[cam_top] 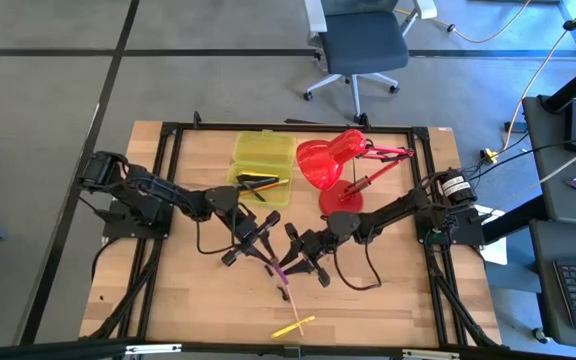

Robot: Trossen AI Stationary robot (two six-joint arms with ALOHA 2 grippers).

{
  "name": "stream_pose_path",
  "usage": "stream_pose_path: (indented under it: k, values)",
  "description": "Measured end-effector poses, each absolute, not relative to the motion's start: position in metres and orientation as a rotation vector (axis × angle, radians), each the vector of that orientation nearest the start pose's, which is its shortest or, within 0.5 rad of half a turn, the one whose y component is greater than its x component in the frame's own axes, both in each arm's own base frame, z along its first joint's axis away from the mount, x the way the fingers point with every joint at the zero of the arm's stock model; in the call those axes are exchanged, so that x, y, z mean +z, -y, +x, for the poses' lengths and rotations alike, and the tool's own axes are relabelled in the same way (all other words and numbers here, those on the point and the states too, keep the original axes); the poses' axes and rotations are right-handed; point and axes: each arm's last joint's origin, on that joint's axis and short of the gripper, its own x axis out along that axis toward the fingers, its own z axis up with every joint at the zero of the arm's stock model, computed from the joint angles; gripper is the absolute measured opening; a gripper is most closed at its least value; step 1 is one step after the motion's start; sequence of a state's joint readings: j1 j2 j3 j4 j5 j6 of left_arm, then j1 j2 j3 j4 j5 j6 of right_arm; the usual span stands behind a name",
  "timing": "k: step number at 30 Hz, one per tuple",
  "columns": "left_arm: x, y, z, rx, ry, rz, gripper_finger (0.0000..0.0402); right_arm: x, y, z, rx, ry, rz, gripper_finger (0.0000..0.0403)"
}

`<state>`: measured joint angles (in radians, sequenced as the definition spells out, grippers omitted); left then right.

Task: Pick & place school supplies into a supply box
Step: Put the purple scissors into the yellow supply box

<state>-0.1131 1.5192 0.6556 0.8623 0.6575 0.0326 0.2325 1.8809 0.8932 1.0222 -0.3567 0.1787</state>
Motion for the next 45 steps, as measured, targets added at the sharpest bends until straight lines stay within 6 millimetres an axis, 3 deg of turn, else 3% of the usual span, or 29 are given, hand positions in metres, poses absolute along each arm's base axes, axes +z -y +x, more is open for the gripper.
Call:
stream_pose_path:
  k: [3, 8, 18, 22, 25, 29, 39, 45]
  values:
    - [0.220, 0.052, 0.298, -0.773, 0.010, 0.031, 0.0021, 0.187, -0.098, 0.368, 0.590, -0.018, 0.172, 0.0078]
    - [0.219, 0.052, 0.298, -0.775, 0.003, 0.024, 0.0021, 0.186, -0.098, 0.368, 0.587, -0.035, 0.189, 0.0088]
    - [0.218, 0.050, 0.298, -0.786, -0.019, 0.002, 0.0022, 0.167, -0.083, 0.370, 0.474, -0.241, 0.278, 0.0214]
    - [0.213, 0.037, 0.299, -0.739, -0.086, -0.047, 0.0022, 0.160, -0.071, 0.371, 0.424, -0.321, 0.321, 0.0242]
    - [0.214, 0.021, 0.295, -0.677, -0.151, -0.071, 0.0022, 0.151, -0.066, 0.370, 0.289, -0.407, 0.374, 0.0249]
    - [0.216, 0.001, 0.284, -0.503, -0.269, -0.047, 0.0023, 0.142, -0.072, 0.366, 0.107, -0.477, 0.339, 0.0251]
    - [0.218, -0.050, 0.244, 0.337, -0.622, 0.204, 0.0023, 0.131, -0.084, 0.356, 0.078, -0.606, 0.303, 0.0251]
    - [0.197, -0.067, 0.236, 0.471, -0.824, 0.195, 0.0022, 0.128, -0.083, 0.355, 0.063, -0.636, 0.321, 0.0251]
